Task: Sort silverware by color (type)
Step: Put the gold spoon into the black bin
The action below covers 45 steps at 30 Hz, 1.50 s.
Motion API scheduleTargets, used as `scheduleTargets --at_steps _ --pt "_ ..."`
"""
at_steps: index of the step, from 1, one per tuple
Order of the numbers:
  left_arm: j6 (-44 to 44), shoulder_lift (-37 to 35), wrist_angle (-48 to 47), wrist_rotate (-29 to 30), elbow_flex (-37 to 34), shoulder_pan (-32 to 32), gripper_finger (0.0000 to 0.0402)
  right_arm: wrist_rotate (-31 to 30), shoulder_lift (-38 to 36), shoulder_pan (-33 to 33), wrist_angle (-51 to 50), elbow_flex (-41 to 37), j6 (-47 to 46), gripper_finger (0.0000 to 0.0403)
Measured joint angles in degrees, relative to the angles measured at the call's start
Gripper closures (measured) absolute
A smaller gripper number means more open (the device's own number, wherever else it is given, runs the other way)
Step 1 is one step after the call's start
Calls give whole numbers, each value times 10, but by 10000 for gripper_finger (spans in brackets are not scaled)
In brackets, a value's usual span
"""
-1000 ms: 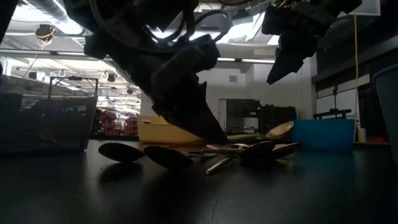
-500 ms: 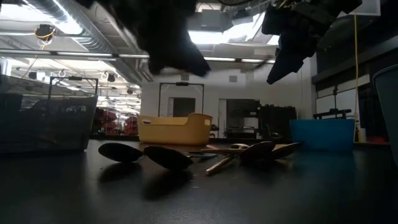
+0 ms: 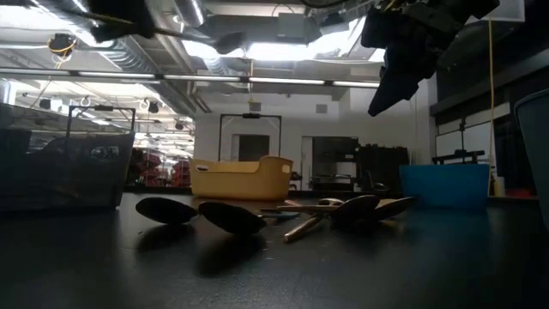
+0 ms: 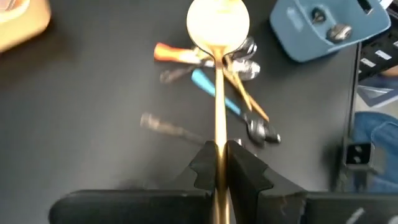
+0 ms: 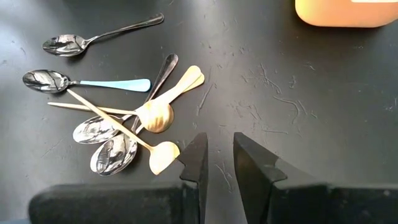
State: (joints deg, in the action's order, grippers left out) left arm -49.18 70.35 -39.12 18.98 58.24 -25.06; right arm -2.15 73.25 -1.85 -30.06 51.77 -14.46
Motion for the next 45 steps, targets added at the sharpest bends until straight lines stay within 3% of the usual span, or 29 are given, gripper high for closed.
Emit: scheduleTargets --at_steps 10,18,45 --pt "-215 -57 -215 -42 0 -93 385 0 0 0 0 0 0 336" --pt "-287 -35 -312 -77 0 -133 385 0 0 0 0 0 0 336" --pt "-287 157 -272 -77 0 -137 371 0 0 0 0 0 0 336"
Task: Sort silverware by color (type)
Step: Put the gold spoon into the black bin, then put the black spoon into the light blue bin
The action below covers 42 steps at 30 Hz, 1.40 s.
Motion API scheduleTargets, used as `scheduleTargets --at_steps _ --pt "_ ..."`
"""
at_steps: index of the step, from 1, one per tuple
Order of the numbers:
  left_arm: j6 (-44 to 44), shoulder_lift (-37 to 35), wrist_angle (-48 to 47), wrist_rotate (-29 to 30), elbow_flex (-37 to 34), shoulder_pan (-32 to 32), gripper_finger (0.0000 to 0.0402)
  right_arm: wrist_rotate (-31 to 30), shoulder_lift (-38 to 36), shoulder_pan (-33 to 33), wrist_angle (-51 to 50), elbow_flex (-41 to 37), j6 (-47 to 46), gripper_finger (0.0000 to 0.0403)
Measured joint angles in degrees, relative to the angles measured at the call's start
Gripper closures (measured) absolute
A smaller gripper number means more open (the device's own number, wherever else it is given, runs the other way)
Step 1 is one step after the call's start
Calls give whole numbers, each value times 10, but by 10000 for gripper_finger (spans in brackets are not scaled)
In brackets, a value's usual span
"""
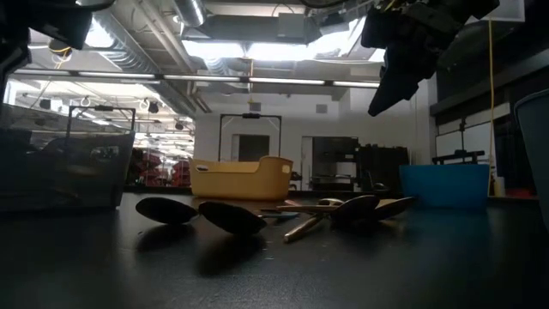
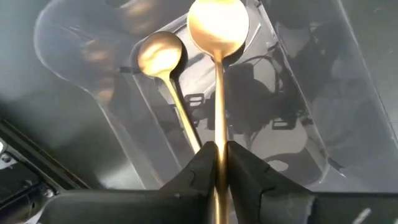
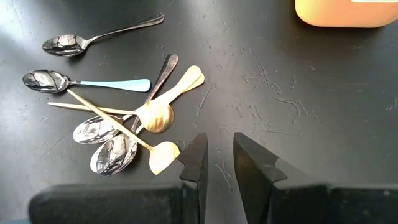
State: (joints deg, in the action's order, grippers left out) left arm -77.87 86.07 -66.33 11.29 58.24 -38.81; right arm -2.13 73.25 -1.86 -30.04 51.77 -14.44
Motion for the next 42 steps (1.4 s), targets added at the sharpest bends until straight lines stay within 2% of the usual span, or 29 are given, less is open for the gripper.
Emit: scheduleTargets --at_steps 32,34,39,42 --pt "0 17 -3 -1 0 0 362 0 0 0 0 0 0 336" --pt "0 17 -6 -18 0 2 362 0 0 0 0 0 0 336" --pt "0 17 -7 -110 0 18 362 0 0 0 0 0 0 336" --pt "0 17 -7 -146 0 28 362 0 0 0 0 0 0 336"
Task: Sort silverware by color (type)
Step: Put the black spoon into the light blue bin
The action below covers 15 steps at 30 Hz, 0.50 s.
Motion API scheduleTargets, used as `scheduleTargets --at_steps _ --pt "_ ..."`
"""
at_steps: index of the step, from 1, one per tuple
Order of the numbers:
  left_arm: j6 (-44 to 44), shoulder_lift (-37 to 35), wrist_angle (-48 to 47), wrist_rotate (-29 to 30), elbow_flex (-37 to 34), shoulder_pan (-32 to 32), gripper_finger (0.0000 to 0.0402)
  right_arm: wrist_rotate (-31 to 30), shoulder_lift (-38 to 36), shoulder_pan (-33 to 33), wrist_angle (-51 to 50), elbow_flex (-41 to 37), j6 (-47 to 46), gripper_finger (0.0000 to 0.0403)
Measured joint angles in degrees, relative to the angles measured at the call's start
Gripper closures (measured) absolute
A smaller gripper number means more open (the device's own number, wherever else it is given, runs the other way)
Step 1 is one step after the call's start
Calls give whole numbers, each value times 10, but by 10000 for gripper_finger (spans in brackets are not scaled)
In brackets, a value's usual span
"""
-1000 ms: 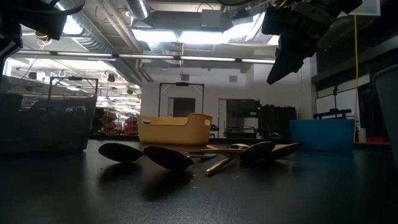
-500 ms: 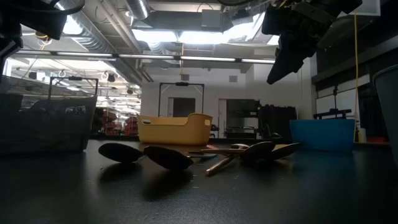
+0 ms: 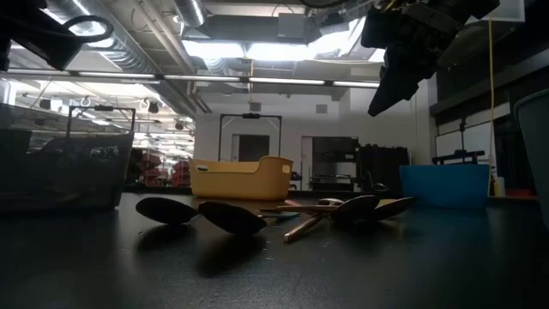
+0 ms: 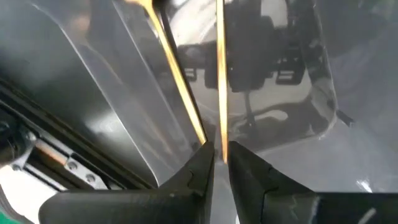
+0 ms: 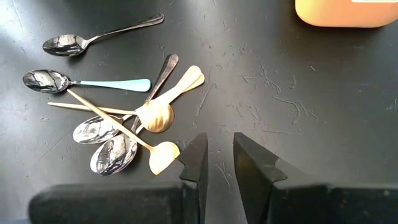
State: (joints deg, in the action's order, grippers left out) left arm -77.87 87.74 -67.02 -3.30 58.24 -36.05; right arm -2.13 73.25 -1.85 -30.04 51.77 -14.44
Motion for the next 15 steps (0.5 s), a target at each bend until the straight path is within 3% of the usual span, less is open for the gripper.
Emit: scheduleTargets --at_steps 15 --pt "4 -10 0 -8 0 5 362 0 0 0 0 0 0 336"
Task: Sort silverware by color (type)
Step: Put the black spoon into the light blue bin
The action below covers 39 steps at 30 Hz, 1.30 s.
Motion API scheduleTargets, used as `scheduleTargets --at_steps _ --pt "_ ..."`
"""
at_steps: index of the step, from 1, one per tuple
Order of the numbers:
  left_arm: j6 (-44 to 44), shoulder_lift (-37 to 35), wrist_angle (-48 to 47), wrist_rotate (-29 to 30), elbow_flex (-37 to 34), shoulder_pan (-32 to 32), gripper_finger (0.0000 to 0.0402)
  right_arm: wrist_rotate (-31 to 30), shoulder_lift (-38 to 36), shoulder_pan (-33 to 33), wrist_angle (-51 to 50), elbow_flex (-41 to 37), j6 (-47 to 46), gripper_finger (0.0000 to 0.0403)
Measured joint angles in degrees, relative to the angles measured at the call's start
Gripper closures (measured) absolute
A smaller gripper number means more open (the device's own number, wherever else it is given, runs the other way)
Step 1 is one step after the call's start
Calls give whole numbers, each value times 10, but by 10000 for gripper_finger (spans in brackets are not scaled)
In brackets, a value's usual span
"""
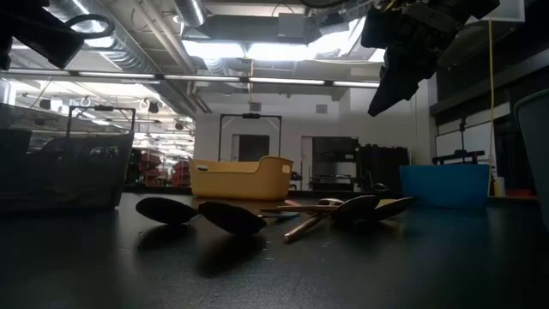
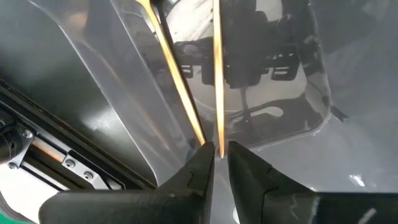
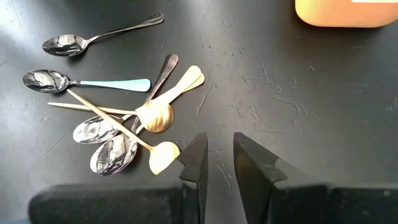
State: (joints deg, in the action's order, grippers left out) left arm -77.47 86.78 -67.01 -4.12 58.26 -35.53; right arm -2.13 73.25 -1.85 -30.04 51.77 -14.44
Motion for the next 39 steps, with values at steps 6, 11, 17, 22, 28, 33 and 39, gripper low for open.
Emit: scheduleTargets --at_steps 6,11,17,22,28,33,39 --pt "-4 -26 0 0 0 0 362 0 0 0 0 0 0 336" --pt "-5 -52 2 0 0 0 363 0 0 0 0 0 0 336" --pt "-5 -83 4 0 0 0 363 0 0 0 0 0 0 336" --pt "-5 -114 21 0 0 0 363 0 0 0 0 0 0 336" --pt "-4 -156 74 11 0 8 363 1 0 0 -1 0 0 336" --pt "39 -180 147 82 0 23 363 2 0 0 -36 0 2 336" --pt "208 -185 281 208 0 49 363 2 0 -1 -90 0 4 336"
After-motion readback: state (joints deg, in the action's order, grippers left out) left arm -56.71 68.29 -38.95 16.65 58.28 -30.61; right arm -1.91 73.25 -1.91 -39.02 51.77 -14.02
